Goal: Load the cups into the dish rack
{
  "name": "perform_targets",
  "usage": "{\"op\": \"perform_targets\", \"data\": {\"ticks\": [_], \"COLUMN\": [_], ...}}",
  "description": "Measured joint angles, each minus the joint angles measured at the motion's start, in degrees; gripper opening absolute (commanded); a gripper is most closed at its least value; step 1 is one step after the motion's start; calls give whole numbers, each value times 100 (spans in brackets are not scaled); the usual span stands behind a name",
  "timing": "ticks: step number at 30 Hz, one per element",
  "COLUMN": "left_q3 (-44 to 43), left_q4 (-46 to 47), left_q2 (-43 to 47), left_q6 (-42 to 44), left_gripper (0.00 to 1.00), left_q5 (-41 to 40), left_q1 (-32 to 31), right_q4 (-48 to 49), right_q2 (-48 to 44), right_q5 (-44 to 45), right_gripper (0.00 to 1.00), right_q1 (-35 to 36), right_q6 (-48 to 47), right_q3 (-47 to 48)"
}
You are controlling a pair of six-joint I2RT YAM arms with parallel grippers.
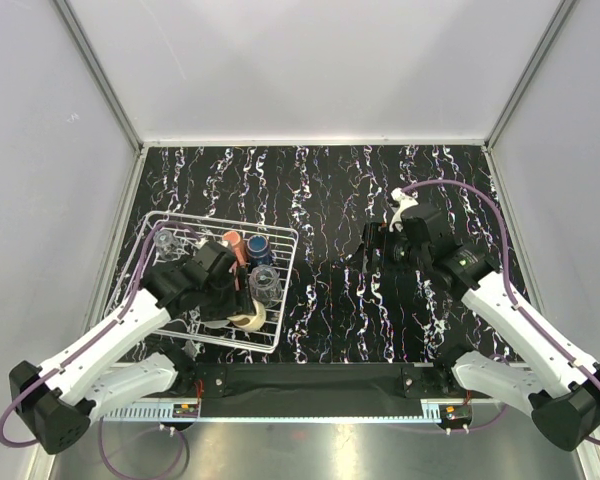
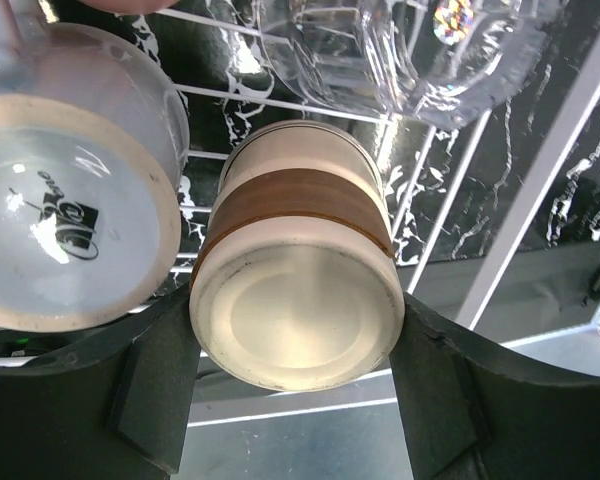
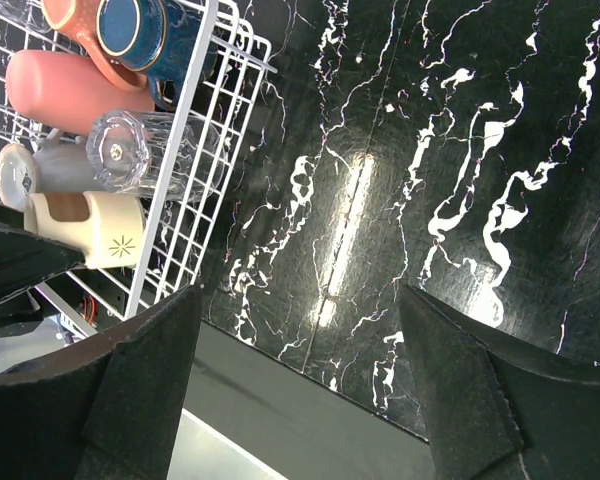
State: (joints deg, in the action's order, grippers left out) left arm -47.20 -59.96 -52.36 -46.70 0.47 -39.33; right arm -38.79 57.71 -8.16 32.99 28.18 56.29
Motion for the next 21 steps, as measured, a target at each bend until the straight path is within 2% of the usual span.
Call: {"op": "perform_targets", "data": {"ticks": [8,15,18,19,21], "left_q3": [0,-2,-22,-22,-22], "left_q4": [190,306,304,306,304], "left_q2": [-378,-977,-994,-994,-988], "left_q6": [-168,-310,-374,-404,-461], "left_gripper": [0,0,10,19,30], "left_q5": [-269,-518,-608,-623,-645], "left_q1": [-166,-595,-656,-664,-675], "right_q4": [39,42,42,39,39], "right_q2": [-39,-70,-85,-90,-96], "right_q5": [0,0,0,0,0], "right_gripper": [86,86,86,86,86], "right_q1": [0,0,0,0,-2], "right_q6": [9,7,7,4,4], "right_q3": [-74,-160,-164,-166,-166]}}
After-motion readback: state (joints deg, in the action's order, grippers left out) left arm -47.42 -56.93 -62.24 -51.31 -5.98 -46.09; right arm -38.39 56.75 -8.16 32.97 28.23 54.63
